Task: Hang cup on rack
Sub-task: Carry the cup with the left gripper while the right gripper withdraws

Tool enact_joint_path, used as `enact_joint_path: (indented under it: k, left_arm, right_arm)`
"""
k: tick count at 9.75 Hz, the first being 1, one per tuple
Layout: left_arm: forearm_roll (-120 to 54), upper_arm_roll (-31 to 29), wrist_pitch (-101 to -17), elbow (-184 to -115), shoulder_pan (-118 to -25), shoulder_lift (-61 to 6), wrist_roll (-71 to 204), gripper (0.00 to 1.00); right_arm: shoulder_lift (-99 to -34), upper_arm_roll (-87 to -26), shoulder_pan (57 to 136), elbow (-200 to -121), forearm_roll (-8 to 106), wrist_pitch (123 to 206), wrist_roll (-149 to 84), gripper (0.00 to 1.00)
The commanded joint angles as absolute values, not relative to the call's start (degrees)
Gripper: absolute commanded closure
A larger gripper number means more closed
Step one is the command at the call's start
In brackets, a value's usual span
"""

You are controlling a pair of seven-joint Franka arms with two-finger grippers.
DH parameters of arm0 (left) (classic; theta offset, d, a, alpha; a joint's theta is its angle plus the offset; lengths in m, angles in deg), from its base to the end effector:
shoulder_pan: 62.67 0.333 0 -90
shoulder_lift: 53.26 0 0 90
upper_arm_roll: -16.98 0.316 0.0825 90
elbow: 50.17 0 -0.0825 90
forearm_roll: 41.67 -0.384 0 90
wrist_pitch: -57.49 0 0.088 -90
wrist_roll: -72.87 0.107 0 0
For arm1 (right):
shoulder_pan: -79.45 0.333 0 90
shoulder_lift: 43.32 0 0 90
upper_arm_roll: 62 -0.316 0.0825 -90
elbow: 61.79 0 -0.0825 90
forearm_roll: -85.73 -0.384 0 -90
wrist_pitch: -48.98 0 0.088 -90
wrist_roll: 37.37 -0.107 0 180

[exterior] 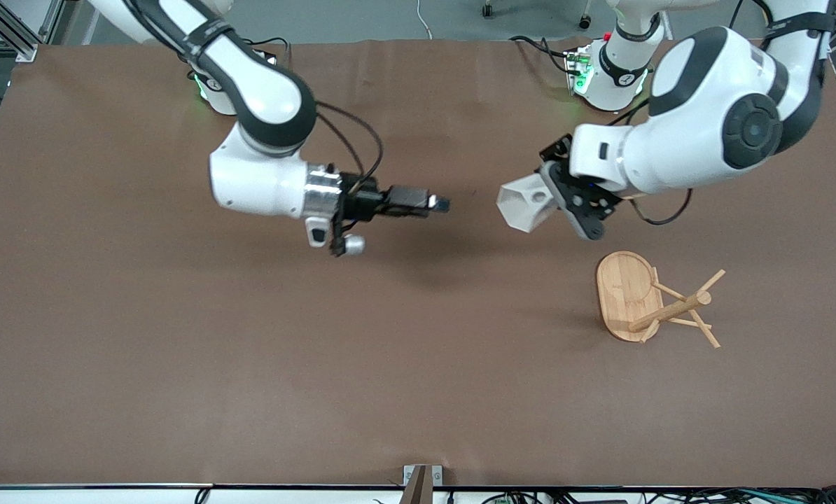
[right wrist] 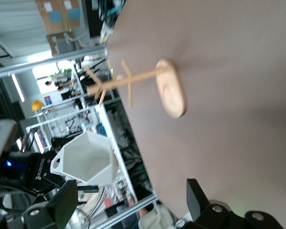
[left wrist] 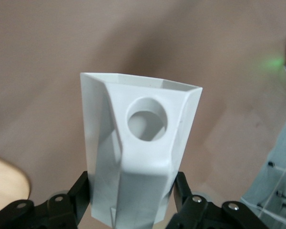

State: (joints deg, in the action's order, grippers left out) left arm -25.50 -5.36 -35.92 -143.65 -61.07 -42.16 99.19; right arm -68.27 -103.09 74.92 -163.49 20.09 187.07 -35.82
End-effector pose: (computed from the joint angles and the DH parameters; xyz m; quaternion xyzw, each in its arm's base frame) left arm 0.5555 -0.2232 0.5024 0.9071 -0.3721 -0.0808 0.1795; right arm 0.5658 0.3617 0.4020 -0.8374 0.1102 0.0750 0.5301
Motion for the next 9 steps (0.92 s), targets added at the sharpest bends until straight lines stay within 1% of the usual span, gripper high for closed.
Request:
enact_joint_path:
  k: [1, 2, 3, 4, 5, 7, 9]
  left_arm:
    - [-31.1, -3.0, -38.0, -147.0, -61.3, -41.6, 92.1, 1.0]
    - [-31.6, -1.4, -39.9, -148.0, -61.3, -41.0, 88.3, 1.0]
    - [-32.3, -0.3, -42.7, -149.4, -61.4, -40.5, 83.5, 1.0]
    - [-33.5, -0.1, -47.2, -151.6, -61.4, -40.2, 78.9, 1.0]
    - [-33.7, 1.1, -50.0, -152.5, -61.3, -39.7, 74.1, 1.0]
    - [-36.8, 5.2, -50.8, -152.3, -61.3, -39.2, 70.9, 1.0]
    - [-41.3, 6.6, -50.4, -152.6, -60.9, -38.3, 70.6, 1.0]
  right_arm:
    - [-65.6, -94.0, 74.0, -163.3, 27.9, 176.5, -36.6, 0.0]
    - [-65.3, -90.0, 73.9, -162.9, 32.6, 172.7, -37.0, 0.0]
    - [-64.8, -87.0, 74.0, -162.8, 37.0, 171.3, -38.1, 0.0]
    - [-63.6, -84.4, 74.0, -162.8, 42.4, 170.9, -40.4, 0.0]
    - [-63.3, -83.1, 74.0, -162.3, 48.1, 169.7, -42.5, 0.0]
    - [-62.2, -80.6, 74.0, -161.7, 61.0, 165.3, -47.7, 0.0]
    - [-59.9, -77.1, 73.9, -161.5, 72.3, 159.8, -51.1, 0.0]
